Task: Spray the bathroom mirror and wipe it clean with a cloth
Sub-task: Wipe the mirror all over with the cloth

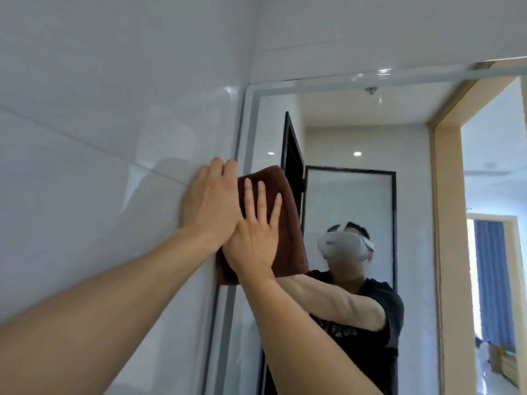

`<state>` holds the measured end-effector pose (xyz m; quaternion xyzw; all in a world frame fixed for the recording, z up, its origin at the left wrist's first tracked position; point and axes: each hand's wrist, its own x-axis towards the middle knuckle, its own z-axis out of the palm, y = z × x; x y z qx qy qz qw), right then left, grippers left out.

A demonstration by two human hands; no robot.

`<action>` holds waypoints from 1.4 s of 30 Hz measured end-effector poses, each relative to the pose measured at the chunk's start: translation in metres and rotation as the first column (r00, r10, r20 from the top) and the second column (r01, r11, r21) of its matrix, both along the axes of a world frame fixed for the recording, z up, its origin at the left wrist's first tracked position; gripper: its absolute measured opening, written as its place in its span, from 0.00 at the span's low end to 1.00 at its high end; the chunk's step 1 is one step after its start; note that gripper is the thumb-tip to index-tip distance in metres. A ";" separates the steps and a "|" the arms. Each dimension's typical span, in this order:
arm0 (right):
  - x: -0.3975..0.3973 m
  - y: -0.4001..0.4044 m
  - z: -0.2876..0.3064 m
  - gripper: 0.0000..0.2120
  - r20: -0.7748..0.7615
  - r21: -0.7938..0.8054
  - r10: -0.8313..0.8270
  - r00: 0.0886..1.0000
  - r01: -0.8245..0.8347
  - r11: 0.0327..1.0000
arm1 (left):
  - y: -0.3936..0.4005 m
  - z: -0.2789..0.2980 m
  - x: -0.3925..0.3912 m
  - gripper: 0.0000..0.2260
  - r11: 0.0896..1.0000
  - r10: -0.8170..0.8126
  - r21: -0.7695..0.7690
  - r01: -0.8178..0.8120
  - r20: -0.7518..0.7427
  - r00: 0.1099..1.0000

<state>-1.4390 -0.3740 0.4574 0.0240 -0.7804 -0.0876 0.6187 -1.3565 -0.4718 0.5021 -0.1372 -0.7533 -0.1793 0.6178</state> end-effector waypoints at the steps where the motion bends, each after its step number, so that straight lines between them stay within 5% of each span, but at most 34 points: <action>1: -0.002 -0.004 -0.007 0.33 0.007 -0.015 0.010 1.000 -0.009 1.000 | 0.000 -0.003 -0.002 0.13 1.000 0.003 0.004 -0.003 -0.014 1.000; 13: 0.067 0.086 -0.077 0.33 0.065 -0.023 0.037 0.997 -0.036 0.999 | 0.109 -0.048 0.032 0.07 0.953 -0.294 0.045 0.301 -0.112 0.949; 22: 0.181 0.273 -0.076 0.32 0.036 -0.003 -0.181 0.983 0.181 0.983 | 0.244 -0.080 0.099 0.07 0.831 -0.555 -0.027 0.555 -0.082 0.828; 32: 0.309 0.486 -0.061 0.32 -0.124 -0.159 -0.376 0.918 0.355 0.921 | 0.402 -0.096 0.188 0.17 0.675 -0.735 -0.156 0.721 -0.056 0.676; 37: 0.353 0.559 -0.105 0.29 -0.147 -0.304 -0.470 0.871 0.412 0.859 | 0.417 -0.113 0.196 0.17 0.666 -0.739 -0.171 0.726 -0.021 0.674; 42: 0.351 0.546 -0.149 0.30 -0.131 -0.339 -0.469 0.873 0.405 0.849 | 0.375 -0.132 0.171 0.15 0.709 -0.698 -0.115 0.696 0.022 0.716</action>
